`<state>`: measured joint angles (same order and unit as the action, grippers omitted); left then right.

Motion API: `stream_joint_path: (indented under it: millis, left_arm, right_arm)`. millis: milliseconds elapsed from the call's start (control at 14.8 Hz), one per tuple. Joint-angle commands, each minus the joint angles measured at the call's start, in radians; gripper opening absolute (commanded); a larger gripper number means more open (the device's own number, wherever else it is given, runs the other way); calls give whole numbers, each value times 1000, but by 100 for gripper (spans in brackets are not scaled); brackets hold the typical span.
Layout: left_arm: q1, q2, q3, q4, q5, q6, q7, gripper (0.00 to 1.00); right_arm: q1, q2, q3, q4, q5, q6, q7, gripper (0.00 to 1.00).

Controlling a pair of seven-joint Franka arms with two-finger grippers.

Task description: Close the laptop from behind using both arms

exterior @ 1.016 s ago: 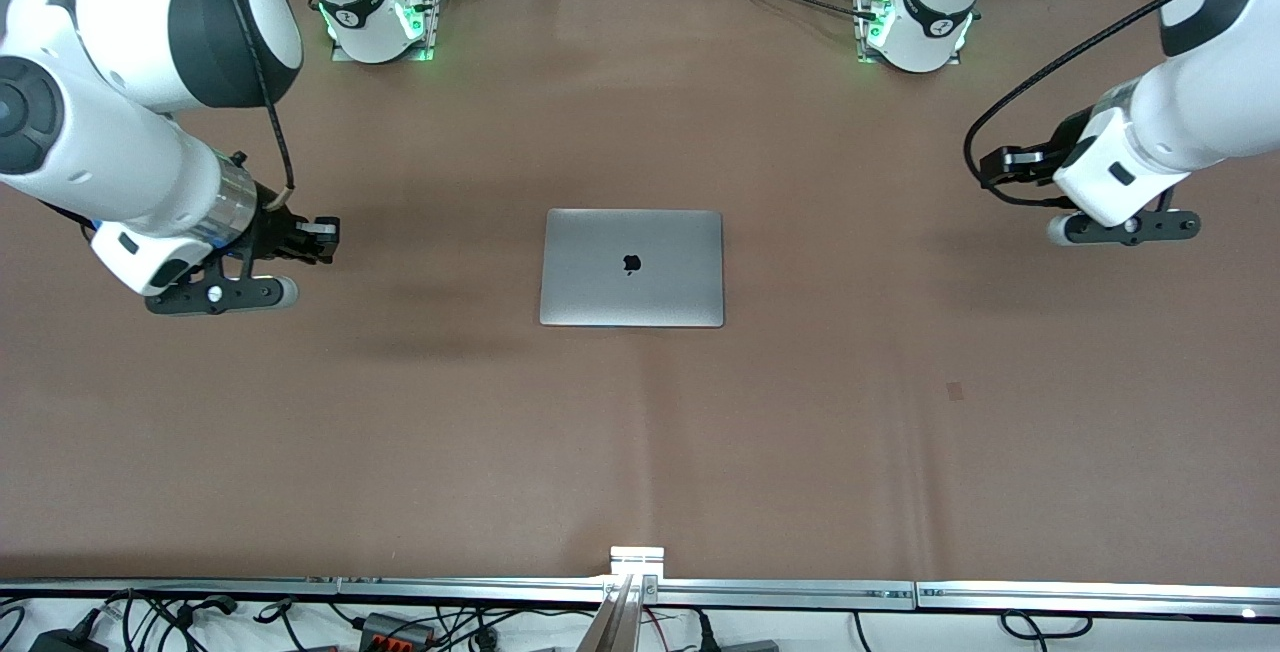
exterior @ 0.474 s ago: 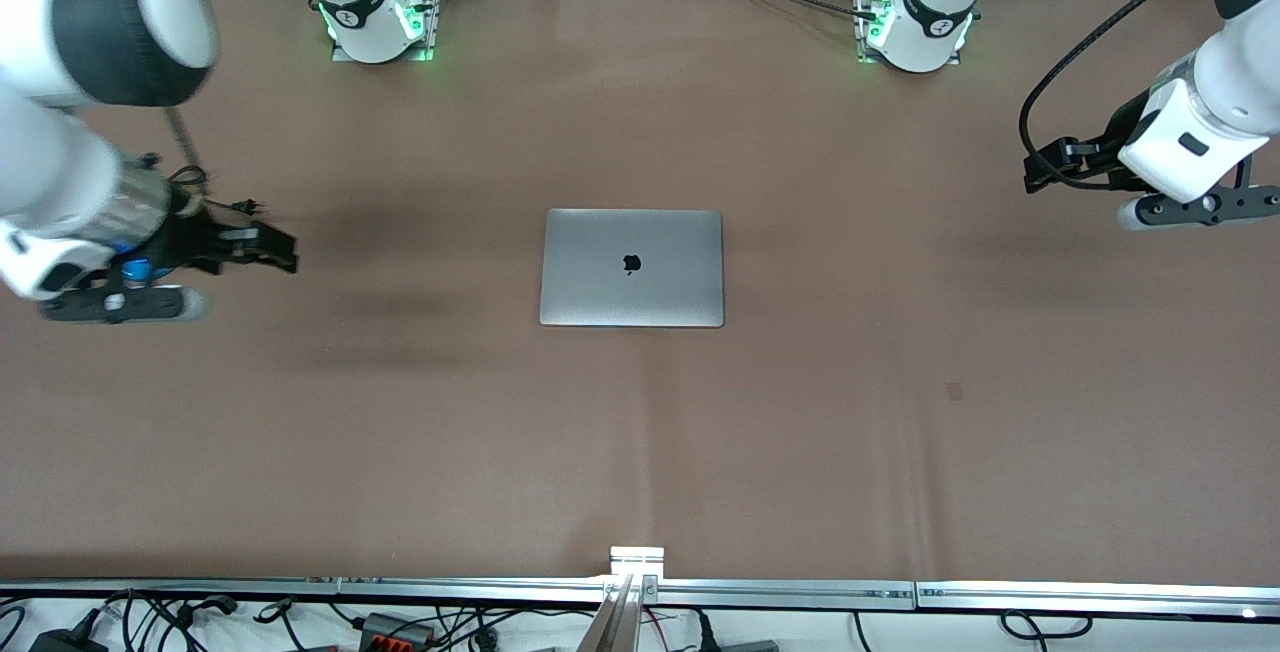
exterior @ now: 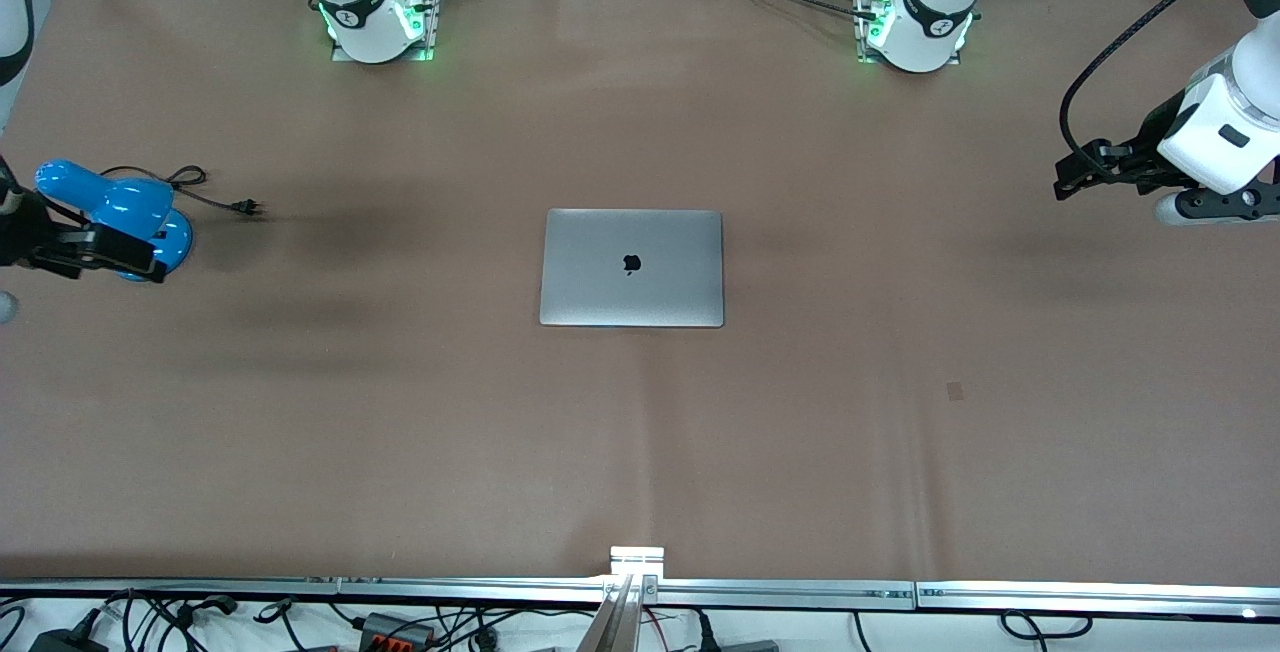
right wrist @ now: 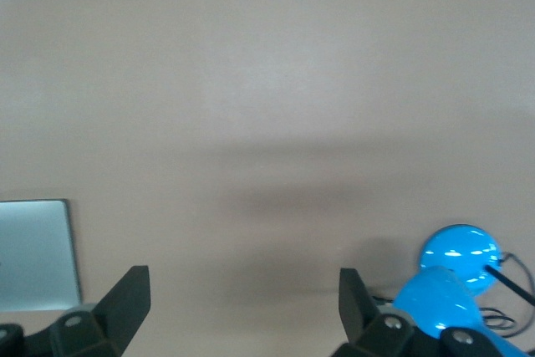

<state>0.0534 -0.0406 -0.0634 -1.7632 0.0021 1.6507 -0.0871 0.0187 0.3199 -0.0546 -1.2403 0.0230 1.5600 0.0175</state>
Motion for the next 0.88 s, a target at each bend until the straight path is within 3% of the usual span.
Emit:
stream_joint_path:
  millis: [0, 271, 474, 812]
  left_arm:
    - [-4, -5, -4, 10, 13, 9, 18, 100]
    - [0, -5, -4, 8, 13, 9, 18, 100]
    - [5, -5, -3, 8, -19, -14, 18, 100]
    - [2, -4, -6, 13, -16, -22, 18, 100]
  right_arm:
    - [33, -45, -3, -48, -41, 20, 1, 100]
    - [43, -114, -27, -157, -35, 92, -51, 100]
    - [35, -136, -27, -177, -32, 57, -50, 100]
    - [33, -320, -27, -439, -38, 144, -50, 100]
